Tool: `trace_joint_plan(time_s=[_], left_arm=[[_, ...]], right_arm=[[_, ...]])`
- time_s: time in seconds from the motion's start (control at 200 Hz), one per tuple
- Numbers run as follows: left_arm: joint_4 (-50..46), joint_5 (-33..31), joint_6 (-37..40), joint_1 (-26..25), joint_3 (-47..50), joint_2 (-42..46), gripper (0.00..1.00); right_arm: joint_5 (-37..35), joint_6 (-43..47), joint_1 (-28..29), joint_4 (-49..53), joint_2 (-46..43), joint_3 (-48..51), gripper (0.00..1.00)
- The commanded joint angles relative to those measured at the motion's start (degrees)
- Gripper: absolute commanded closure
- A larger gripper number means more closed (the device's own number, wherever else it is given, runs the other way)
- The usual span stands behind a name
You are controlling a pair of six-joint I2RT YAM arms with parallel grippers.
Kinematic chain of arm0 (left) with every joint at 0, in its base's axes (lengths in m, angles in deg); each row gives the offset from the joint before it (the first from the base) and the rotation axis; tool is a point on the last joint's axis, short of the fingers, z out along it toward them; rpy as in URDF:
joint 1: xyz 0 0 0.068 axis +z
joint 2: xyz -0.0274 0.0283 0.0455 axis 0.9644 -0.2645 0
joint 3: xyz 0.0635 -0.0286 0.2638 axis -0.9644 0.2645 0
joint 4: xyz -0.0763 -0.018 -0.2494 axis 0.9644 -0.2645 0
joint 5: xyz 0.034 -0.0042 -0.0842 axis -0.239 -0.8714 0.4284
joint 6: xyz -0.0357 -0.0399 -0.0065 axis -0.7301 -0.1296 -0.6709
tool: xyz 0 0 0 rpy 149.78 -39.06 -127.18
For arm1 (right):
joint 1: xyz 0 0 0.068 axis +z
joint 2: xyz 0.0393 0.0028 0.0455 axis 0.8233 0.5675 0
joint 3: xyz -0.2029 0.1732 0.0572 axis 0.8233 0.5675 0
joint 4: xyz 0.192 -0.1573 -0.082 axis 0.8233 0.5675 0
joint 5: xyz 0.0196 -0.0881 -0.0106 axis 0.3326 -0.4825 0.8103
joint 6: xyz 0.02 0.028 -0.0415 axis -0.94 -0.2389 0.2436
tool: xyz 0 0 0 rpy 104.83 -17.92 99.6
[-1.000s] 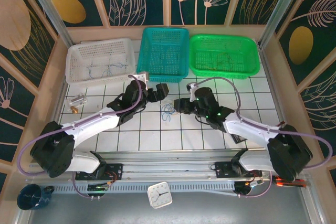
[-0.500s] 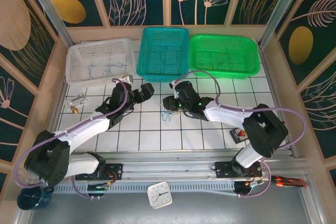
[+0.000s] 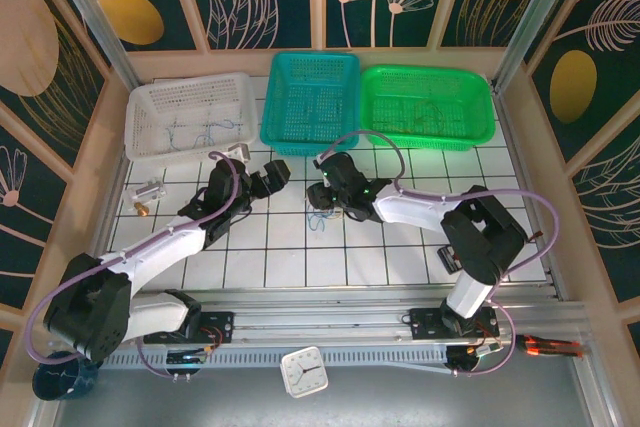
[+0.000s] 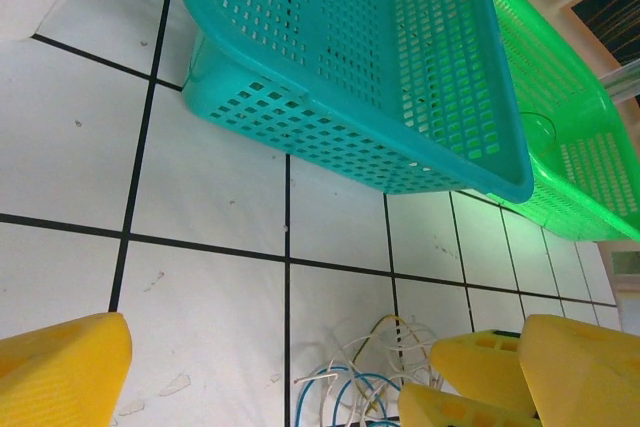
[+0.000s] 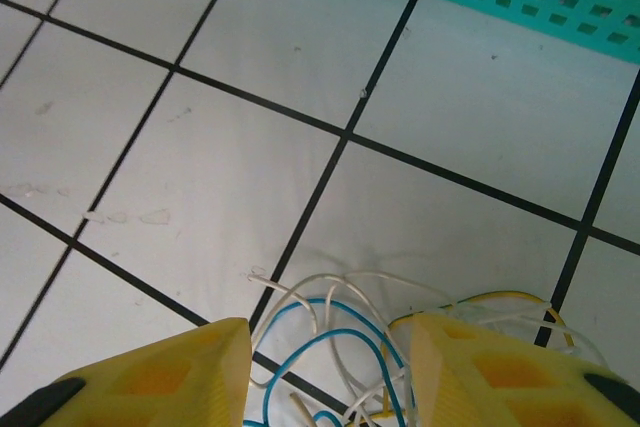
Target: Untangle the cables
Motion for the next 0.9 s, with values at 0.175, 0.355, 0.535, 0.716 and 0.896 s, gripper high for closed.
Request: trace_joint_plan(time_s=[0.175,0.355,0.535,0.716,0.896], left_arm=[[1.8,1.5,-0.8,0.6,0.7,0.6,0.01],[2.1,1.6,-0.8,0.6,0.9,0.7,0.01],[2.1,1.9,-0.7,0.6,1.1,0.8,0.01],[2.1,1.9,0.3,0.7,1.4,1.0,0.01],[3.5,3.1,1.1,0.6,2.2,1.0,0.01]], right_arm=[[-1.7,1.5,0.3,1.3,2.7,-1.7,0.57],[-1.7,1.7,0.4,1.3,3.5,-1.8,0.71],[-1.1,1.7,0.4,2.3,1.2,-2.1,1.00],[-0.3,1.0,0.4,4.4,-4.5,-2.2,1.00],[0.5,0.0,0.3,5.8,-10.6,-1.8,1.00]])
